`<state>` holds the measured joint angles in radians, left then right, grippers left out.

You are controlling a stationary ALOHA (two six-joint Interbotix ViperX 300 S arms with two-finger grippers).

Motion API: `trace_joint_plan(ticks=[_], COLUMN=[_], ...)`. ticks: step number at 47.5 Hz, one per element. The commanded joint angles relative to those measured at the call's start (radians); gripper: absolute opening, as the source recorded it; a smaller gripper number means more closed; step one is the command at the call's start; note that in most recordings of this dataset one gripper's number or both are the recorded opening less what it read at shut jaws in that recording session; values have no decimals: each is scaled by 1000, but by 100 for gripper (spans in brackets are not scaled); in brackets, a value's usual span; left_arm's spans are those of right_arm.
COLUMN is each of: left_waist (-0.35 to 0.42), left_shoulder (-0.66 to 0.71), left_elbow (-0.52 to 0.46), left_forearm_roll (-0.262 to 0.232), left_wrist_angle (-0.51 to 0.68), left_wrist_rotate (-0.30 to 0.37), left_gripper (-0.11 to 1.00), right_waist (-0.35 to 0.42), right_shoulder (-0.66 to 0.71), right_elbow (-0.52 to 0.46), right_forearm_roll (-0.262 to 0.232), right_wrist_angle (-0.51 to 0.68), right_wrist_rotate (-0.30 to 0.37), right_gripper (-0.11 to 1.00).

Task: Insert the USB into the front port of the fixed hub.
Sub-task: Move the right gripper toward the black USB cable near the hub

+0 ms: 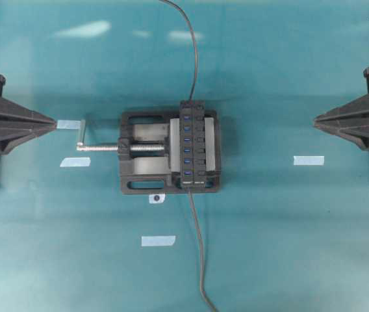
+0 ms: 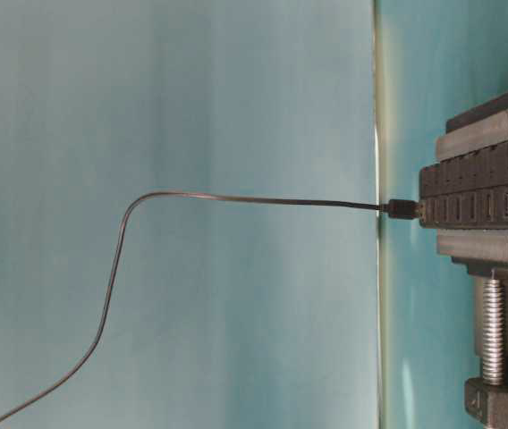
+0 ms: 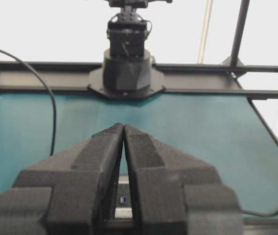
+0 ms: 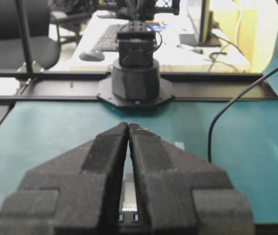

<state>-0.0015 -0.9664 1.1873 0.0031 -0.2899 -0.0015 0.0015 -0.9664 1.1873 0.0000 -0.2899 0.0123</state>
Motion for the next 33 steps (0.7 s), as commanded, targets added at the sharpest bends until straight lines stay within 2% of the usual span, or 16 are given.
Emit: trace_joint_plan(ticks=[1, 3, 7, 12, 22, 33], left_waist=[0, 0, 0, 2, 2, 0], left_shoulder=[29, 43, 72, 94, 107, 120], left_elbow=[-34, -38, -52, -64, -67, -112], left_forearm_roll=[8, 8, 9, 9, 8, 9], left_wrist_angle=[-9, -9, -9, -9, 11, 156], left_wrist_rotate=[-11, -11, -8, -6, -8, -8], left_gripper=[13, 11, 0, 0, 0, 0], right_waist=[-9, -11, -11, -12, -44, -152], right_shoulder=[9, 6, 0, -11, -20, 29], right_elbow=[-3, 5, 15, 17, -2, -83], right_forearm_roll=[6, 17, 32, 31, 31, 5], right_wrist_angle=[-5, 2, 20, 52, 169, 373], right_wrist_rotate=[-5, 2, 29, 61, 67, 63], right_gripper=[16, 15, 5, -1, -2, -2])
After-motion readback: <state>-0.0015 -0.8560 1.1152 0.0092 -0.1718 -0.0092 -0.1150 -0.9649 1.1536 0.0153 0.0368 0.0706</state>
